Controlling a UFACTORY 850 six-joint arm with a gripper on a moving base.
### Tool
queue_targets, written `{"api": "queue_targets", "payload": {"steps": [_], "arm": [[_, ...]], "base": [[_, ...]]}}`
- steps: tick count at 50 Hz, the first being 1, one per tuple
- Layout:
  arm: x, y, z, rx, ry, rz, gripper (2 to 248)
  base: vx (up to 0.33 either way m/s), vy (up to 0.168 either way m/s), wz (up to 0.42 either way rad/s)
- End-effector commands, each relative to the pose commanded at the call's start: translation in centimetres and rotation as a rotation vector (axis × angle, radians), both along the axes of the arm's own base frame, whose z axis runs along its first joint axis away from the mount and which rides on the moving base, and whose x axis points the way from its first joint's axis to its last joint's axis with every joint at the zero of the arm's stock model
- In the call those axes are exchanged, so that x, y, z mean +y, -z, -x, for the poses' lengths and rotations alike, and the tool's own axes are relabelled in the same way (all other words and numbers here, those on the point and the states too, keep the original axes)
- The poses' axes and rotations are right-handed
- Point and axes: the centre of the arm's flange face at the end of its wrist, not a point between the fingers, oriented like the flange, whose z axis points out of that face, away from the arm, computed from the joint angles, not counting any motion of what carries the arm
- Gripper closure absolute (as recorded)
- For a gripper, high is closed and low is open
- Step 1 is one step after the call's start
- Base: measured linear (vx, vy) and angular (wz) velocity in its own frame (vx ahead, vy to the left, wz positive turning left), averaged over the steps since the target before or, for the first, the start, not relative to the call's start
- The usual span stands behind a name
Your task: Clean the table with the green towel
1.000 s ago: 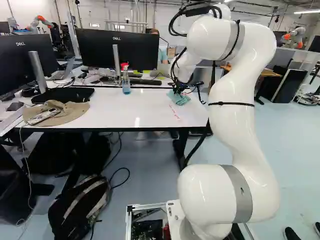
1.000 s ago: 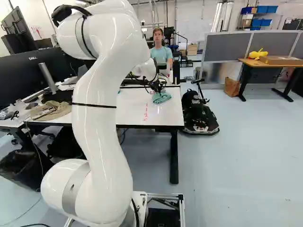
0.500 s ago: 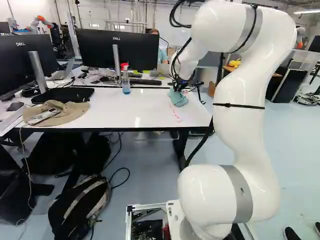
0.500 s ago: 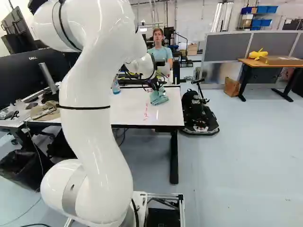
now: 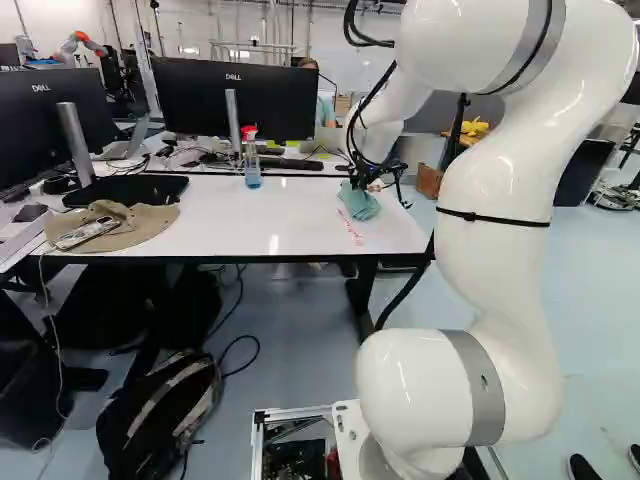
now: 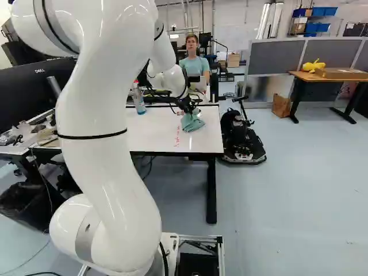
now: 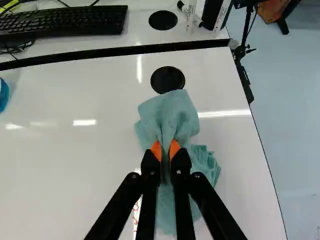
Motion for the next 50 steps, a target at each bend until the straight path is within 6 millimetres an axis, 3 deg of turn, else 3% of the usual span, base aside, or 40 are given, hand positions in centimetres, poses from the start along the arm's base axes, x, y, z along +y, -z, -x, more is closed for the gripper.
{"api": "queue_targets", "payload": {"steps": [50], "arm": [[-1.0, -0.3, 9.7, 0.037, 0.046, -0.006, 212]], "base": [[0.000, 0.000, 0.000]]}}
